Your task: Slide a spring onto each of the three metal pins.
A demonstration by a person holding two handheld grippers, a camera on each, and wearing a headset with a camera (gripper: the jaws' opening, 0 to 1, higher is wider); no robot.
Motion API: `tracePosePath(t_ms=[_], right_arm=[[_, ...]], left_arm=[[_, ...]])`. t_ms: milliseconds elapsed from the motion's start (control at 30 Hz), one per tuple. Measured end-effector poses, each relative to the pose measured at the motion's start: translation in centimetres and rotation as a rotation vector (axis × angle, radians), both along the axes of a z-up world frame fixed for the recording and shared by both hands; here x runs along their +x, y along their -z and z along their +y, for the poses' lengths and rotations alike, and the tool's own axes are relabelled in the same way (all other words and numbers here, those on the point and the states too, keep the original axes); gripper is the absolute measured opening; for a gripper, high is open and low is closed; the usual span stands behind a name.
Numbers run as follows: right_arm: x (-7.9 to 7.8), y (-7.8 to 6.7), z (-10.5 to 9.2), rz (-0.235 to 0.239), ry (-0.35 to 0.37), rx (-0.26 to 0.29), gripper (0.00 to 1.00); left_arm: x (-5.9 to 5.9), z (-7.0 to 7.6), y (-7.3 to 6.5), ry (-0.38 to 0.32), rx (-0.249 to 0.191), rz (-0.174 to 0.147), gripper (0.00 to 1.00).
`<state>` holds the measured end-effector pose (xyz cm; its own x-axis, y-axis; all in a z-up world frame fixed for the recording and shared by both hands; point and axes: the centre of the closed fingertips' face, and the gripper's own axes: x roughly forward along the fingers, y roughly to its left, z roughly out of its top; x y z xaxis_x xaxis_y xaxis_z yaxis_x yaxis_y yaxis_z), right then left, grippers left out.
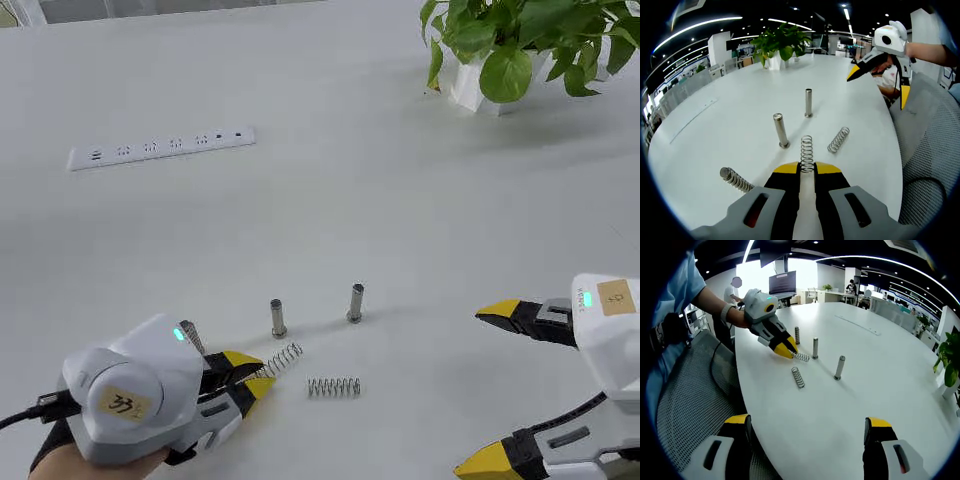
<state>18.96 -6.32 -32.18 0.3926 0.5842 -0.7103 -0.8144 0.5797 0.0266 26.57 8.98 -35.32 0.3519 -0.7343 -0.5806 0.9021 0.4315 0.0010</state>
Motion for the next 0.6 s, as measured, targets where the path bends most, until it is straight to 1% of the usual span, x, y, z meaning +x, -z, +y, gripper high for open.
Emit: tracePosePath(t_ms=[133,200,300,467,600], right_arm=[[0.1,-0.2,0.3,-0.006,0.001,0.008,0.92],[0.2,-0.5,0.6,-0.003,0.008,0.030,0.92],[0.3,-0.8,0.8,-0.009,0.001,0.028,0.92],[0.3,-1.3,1.3,-0.013,-0.016,0.028,0.91],[0.6,-2.2,2.2,-0.024,-0.029,0.050,0.91]], left_arm=[[-0.4,0.1,-0.4,-0.001,-0.014,-0.003,0.07],[-0.6,0.2,-0.8,-0.001,-0.026,-0.003,0.07],[-1.1,0.3,-1.4,0.000,-0.043,-0.009,0.07],[-1.9,0.5,-2.7,0.005,-0.072,-0.019,0.07],[-2.5,0.4,-3.8,0.013,-0.098,-0.029,0.07]])
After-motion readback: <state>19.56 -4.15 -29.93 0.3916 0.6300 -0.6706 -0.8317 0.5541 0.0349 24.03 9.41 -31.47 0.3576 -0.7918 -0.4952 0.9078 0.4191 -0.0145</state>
